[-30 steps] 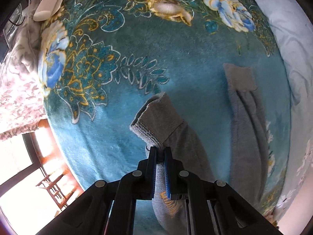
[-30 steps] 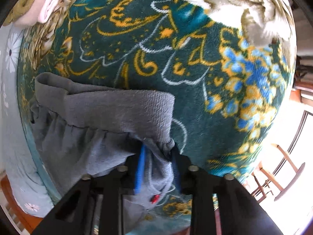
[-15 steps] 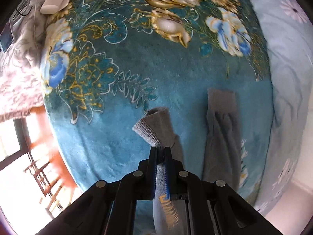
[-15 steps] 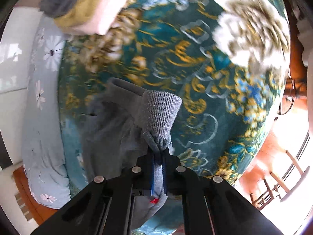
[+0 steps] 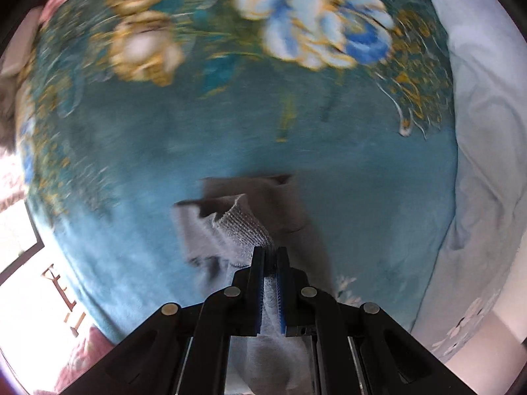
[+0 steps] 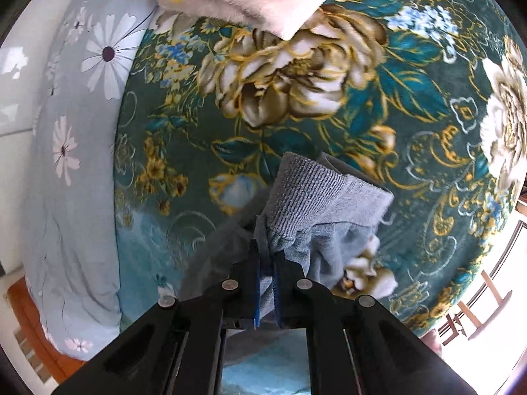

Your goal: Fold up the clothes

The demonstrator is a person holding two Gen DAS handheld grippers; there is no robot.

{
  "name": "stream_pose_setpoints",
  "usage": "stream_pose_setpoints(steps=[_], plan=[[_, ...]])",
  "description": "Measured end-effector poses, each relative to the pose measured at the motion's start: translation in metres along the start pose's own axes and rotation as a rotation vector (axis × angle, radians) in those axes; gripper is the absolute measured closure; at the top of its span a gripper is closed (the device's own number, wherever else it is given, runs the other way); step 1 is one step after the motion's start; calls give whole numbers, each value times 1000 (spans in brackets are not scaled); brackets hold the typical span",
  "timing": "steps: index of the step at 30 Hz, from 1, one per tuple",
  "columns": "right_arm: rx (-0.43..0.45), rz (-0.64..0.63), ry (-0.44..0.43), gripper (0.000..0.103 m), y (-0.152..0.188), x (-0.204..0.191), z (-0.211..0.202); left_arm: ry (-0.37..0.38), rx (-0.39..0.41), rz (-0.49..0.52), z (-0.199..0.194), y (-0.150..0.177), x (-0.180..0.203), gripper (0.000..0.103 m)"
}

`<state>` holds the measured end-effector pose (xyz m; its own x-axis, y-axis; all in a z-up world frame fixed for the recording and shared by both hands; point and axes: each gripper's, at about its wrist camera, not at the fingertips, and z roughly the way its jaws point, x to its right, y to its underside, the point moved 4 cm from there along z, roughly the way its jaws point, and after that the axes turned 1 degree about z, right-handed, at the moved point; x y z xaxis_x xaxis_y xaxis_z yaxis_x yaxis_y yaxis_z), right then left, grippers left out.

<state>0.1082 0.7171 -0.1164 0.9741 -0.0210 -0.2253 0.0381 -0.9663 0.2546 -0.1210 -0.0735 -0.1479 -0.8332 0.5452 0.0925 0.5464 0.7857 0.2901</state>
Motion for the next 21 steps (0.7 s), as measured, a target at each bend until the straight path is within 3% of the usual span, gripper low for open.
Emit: stream_pose_setpoints(steps=[6, 9, 12, 14, 16, 17, 21], plan=[[22, 39, 42, 97, -17, 1, 15, -5, -6, 125, 32, -14, 38, 96], [23, 29, 26, 97, -20, 1, 21, 32, -19, 161, 43, -17, 41, 93], [39, 14, -1, 93, -21, -2, 24, 211, -38, 156, 40, -18, 33, 92], [51, -20, -37, 88, -18, -8, 21, 303, -33, 172, 29, -19, 24, 83], [69, -62, -65, 75, -14, -14, 16, 338, 32, 209, 10, -19, 7, 72], [79, -85, -79, 74, -11, -17, 13, 335, 56, 220, 5, -19, -4, 64], [82, -152, -99, 70, 16, -16, 2, 300, 108, 219, 9, -12, -55, 49]])
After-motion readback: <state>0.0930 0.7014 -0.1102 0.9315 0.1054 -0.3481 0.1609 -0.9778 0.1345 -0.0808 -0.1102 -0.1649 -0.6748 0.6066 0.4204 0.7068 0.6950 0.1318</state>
